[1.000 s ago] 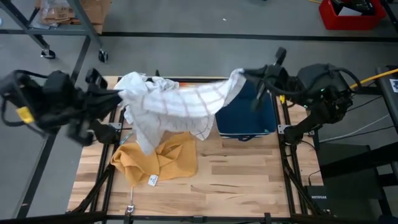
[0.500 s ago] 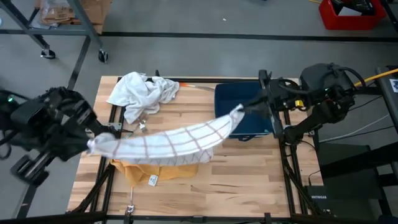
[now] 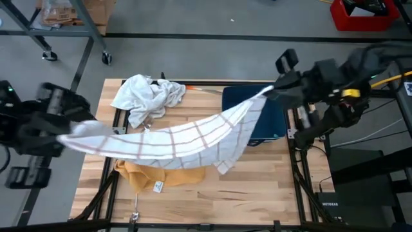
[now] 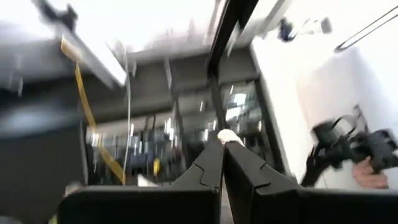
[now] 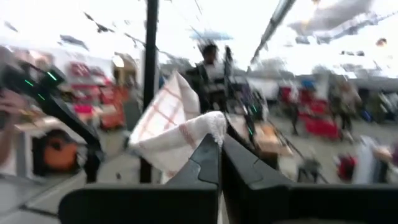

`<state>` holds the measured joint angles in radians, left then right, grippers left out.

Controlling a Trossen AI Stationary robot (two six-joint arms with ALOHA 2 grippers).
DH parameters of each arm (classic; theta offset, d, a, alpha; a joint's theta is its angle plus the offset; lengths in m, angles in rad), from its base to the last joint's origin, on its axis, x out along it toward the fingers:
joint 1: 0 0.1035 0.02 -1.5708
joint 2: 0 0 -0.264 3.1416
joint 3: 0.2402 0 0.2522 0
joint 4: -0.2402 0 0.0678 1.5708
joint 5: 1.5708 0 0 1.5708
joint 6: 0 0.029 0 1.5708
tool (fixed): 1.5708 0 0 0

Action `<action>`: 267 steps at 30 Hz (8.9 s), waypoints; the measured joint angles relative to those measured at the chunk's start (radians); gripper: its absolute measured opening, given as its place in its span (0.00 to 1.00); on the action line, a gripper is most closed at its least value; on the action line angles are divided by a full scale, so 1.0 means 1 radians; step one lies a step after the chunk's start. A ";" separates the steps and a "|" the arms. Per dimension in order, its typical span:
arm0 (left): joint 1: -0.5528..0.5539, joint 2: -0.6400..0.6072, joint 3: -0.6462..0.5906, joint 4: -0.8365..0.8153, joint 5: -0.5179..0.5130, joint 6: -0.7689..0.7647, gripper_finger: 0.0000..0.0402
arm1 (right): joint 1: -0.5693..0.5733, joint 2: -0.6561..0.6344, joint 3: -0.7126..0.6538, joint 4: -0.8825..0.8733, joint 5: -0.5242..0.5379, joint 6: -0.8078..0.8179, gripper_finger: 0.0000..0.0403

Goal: Fold towel
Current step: Fold the white-and-brown checkered towel

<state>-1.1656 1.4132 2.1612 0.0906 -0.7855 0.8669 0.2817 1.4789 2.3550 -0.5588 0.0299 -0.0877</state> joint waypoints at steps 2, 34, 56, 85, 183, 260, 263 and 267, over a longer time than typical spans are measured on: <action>0.000 0.000 0.000 0.032 0.101 0.068 0.00 | 0.000 -0.009 0.000 0.039 -0.030 -0.002 0.01; 0.005 0.124 0.000 0.337 0.460 0.377 0.00 | 0.000 -0.029 -0.001 0.163 -0.383 0.269 0.01; 0.019 0.196 0.000 0.270 0.268 0.517 0.00 | 0.084 0.046 0.000 -0.058 -0.268 0.374 0.01; 0.194 0.170 0.000 0.479 -0.484 0.938 0.00 | -0.127 0.066 -0.001 -0.520 0.337 -0.023 0.01; -0.161 0.267 -0.141 0.495 -0.584 -0.310 0.00 | -0.027 -0.079 0.000 -0.601 -0.357 0.358 0.01; -0.086 0.357 -0.141 0.022 -0.786 -0.382 0.00 | 0.564 0.229 0.000 -0.798 0.916 0.550 0.01; -0.072 0.349 -0.141 0.019 -0.785 -0.274 0.00 | 0.508 0.230 0.000 -0.889 0.878 0.556 0.01; -0.046 0.308 -0.141 0.016 -0.786 -0.208 0.00 | 0.427 0.230 0.000 -0.963 0.819 0.555 0.01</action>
<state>-1.2117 1.7208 2.0205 0.1069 -1.5711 0.6590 0.7090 1.7084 2.3554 -1.5221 0.8491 0.4675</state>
